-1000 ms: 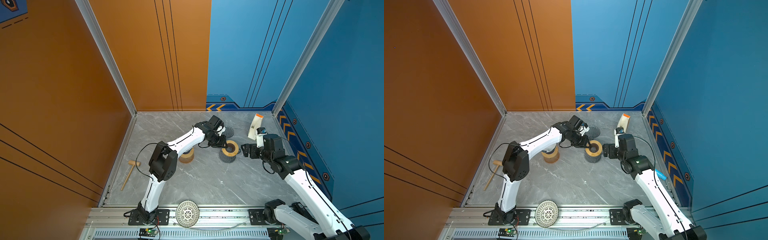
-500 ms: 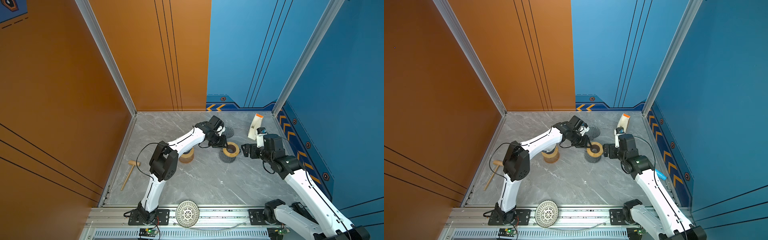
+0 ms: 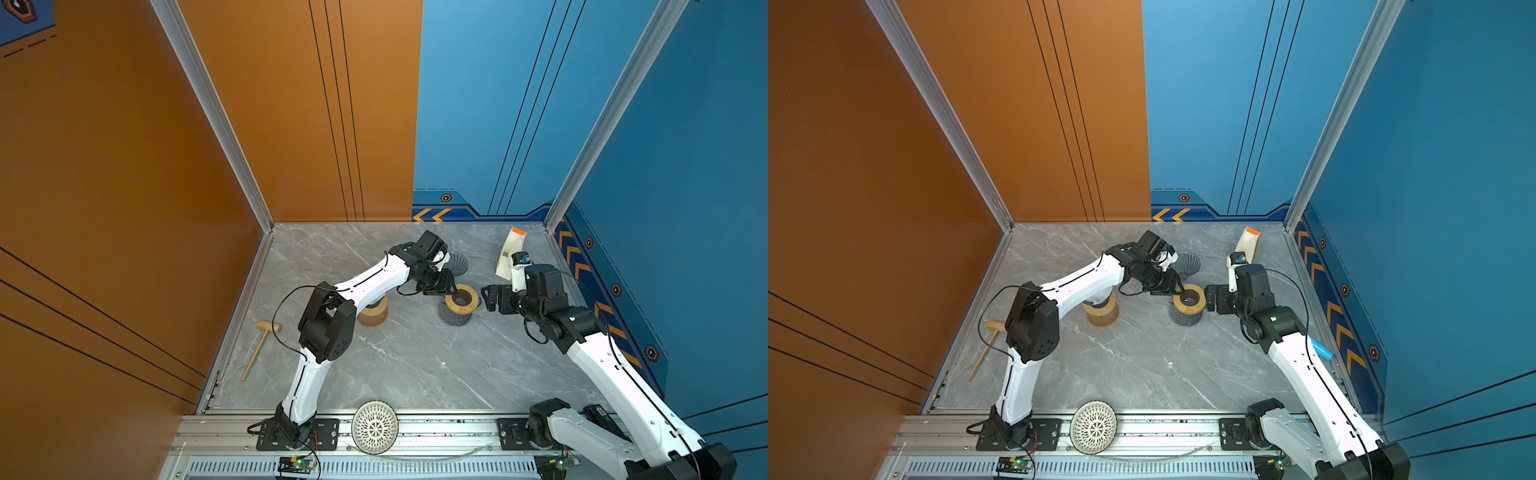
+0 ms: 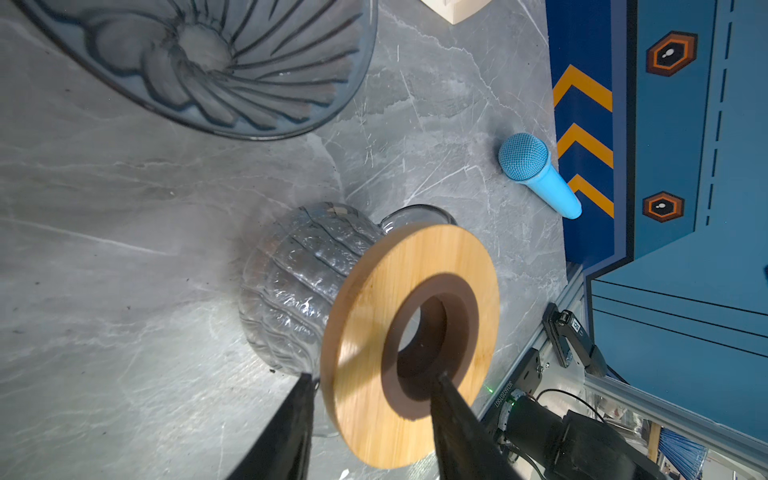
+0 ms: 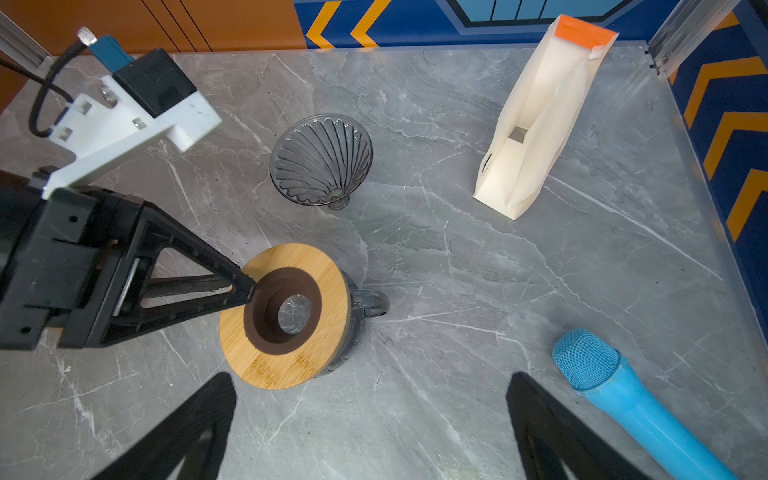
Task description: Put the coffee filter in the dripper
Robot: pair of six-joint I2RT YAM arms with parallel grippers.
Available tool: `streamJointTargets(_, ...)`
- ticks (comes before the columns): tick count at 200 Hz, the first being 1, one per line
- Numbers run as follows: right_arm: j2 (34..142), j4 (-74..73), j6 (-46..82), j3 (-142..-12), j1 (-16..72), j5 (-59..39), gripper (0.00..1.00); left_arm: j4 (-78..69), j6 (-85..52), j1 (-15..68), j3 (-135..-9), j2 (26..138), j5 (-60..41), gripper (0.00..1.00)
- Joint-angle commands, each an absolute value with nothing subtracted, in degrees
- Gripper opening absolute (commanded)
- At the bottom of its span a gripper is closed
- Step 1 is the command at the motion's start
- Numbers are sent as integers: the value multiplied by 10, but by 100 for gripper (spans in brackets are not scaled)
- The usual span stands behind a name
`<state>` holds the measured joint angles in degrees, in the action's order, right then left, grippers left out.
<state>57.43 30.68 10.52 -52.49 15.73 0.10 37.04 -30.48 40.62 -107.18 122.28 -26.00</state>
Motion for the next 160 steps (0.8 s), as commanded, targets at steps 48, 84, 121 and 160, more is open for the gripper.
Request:
streamJointTargets(48, 666, 323, 162, -605, 150, -32, 100, 371, -262, 394, -1079, 1126, -215, 60)
streamJointTargets(84, 734, 326, 197, -651, 143, -50, 97, 371, -231, 389, -1063, 1076, -186, 75)
streamJointTargets(121, 815, 334, 216, -707, 133, -72, 89, 369, -208, 386, -1028, 1010, -136, 81)
streamJointTargets(160, 892, 333, 219, -758, 119, -100, 81, 303, -183, 388, -936, 929, -107, 99)
